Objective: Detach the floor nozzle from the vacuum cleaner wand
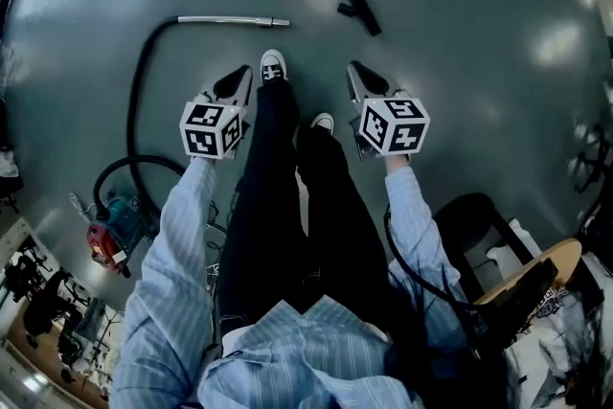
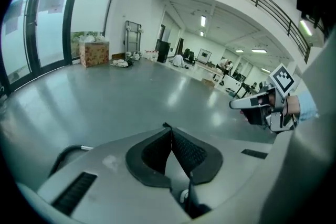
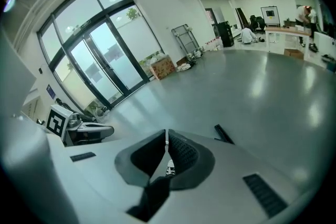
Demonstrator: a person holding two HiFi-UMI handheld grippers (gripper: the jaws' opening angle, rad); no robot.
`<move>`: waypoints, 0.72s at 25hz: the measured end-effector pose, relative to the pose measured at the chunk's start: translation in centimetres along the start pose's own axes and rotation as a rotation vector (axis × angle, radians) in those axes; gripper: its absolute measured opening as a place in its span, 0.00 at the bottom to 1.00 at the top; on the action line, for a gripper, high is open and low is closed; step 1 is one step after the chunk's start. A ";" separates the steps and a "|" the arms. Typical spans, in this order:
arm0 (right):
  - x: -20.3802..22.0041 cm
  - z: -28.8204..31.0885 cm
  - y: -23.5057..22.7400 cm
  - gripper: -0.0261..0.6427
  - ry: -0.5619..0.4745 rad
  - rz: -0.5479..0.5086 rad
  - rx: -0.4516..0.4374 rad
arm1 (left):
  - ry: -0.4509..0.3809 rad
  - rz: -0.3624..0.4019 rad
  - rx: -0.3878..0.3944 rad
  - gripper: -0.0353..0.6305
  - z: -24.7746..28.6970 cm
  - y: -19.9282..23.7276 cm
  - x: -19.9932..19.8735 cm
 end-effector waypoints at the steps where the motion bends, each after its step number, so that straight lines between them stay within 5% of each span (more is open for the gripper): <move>1: -0.1 -2.0 1.2 0.07 0.002 -0.003 -0.005 | -0.023 -0.022 -0.007 0.06 -2.0 -1.3 -1.0; 8: 0.4 -12.4 7.7 0.07 0.006 0.000 -0.029 | -0.201 -0.142 -0.040 0.06 -15.0 -8.5 -6.6; 18: 4.3 -17.8 15.7 0.07 -0.015 0.000 -0.043 | -0.207 -0.260 -0.014 0.06 -28.4 -12.0 -0.9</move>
Point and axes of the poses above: the fingertips, and each gripper's own axes: z forward along the fingers, y to its left, x out of its underside, the point moved 1 cm from there along -z, backward along the fingers, and after that the axes turned 6 degrees about z, right-handed, at the moved point
